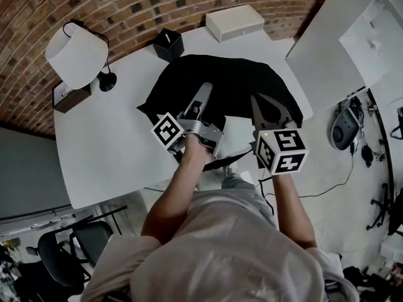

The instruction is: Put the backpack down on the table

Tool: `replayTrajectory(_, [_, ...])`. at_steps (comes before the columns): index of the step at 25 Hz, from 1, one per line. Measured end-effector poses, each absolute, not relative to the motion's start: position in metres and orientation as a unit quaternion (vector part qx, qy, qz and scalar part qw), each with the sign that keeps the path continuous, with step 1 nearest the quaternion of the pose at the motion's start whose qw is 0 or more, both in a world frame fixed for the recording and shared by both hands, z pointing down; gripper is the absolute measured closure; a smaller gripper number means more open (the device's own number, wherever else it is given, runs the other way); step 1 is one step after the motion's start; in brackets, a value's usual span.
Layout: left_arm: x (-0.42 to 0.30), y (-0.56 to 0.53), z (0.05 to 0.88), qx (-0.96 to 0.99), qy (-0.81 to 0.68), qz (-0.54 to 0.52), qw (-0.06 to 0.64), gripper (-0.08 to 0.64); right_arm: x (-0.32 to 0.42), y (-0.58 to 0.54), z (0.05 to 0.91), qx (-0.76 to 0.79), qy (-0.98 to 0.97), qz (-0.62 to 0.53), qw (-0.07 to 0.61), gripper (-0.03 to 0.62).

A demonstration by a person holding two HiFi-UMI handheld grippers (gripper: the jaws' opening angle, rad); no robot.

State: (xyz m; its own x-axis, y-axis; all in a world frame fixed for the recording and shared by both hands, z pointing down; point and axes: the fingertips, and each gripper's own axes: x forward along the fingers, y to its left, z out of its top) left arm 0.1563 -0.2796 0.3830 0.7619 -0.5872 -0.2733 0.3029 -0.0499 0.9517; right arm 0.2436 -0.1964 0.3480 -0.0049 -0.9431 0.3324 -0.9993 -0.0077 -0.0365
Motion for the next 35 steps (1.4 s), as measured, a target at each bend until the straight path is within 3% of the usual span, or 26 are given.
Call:
replayTrajectory(17, [0.207,-0.332,0.424,0.629,-0.21,-0.397,0.635,0.454,0.31,-0.271,0.383,0.594,-0.78,0.145,0.13,0.591])
replayTrajectory(35, [0.216,-0.37,0.49,0.615,-0.246,-0.393,0.638,0.454,0.309,-0.314,0.439,0.553,-0.801,0.171,0.151,0.591])
